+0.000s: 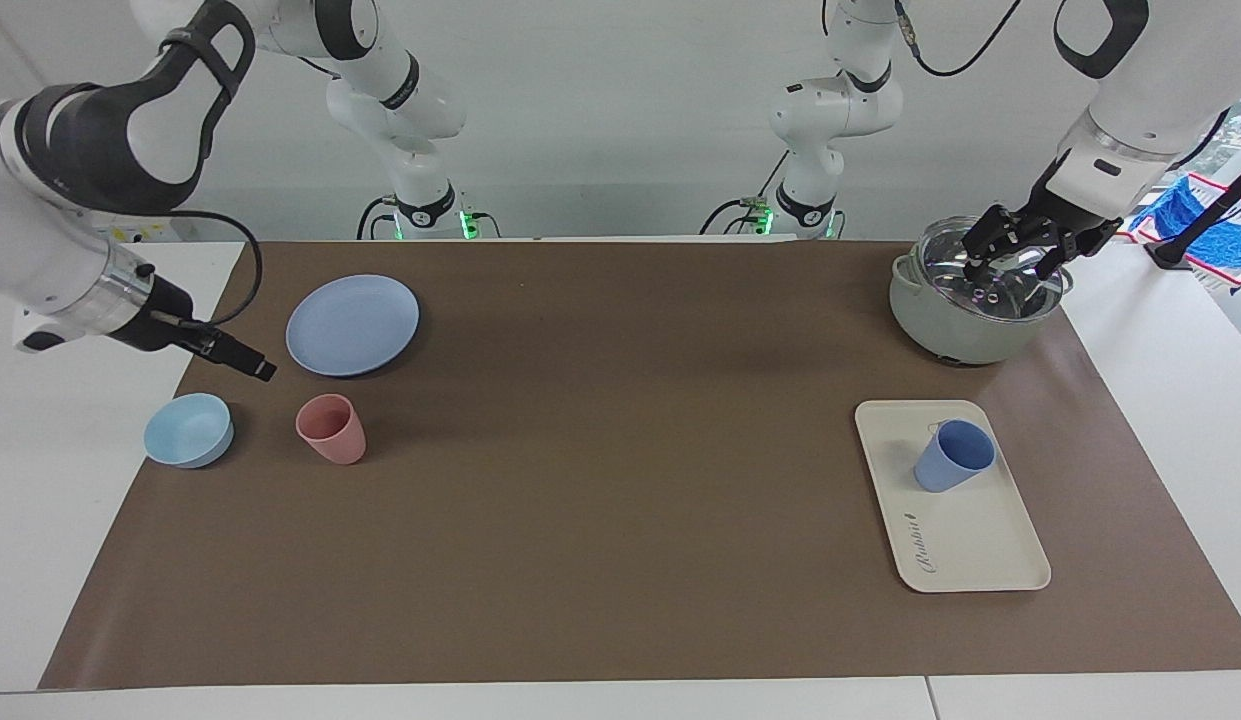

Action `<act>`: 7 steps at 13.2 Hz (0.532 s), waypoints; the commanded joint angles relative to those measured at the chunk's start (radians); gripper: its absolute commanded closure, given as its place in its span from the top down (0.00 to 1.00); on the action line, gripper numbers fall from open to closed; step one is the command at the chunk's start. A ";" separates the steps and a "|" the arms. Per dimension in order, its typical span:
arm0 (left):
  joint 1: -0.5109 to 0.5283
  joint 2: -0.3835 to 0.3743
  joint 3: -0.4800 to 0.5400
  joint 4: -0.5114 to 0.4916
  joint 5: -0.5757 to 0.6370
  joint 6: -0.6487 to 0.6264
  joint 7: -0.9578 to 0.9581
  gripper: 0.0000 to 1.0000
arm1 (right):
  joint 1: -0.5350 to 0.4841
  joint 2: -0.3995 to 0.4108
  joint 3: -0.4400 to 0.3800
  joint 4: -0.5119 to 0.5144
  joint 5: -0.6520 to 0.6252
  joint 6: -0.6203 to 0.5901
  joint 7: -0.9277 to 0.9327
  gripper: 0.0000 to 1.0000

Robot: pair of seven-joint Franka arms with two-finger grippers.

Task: Place cup on tray
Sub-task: 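Release the pink cup and lift the right gripper away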

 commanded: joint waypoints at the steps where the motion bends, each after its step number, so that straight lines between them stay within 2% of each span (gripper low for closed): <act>1: -0.003 -0.003 -0.001 0.009 -0.007 -0.026 -0.016 1.00 | 0.012 -0.071 0.006 -0.039 -0.067 -0.003 -0.135 1.00; 3: 0.005 -0.008 0.001 -0.005 -0.005 -0.031 -0.016 1.00 | 0.017 -0.128 0.007 -0.059 -0.075 -0.006 -0.138 1.00; 5: 0.011 -0.016 0.002 -0.013 -0.005 -0.032 -0.016 1.00 | 0.017 -0.200 0.021 -0.121 -0.069 0.003 -0.140 1.00; 7: 0.011 -0.014 0.002 -0.013 -0.005 -0.031 -0.016 1.00 | 0.017 -0.225 0.047 -0.119 -0.070 0.003 -0.134 1.00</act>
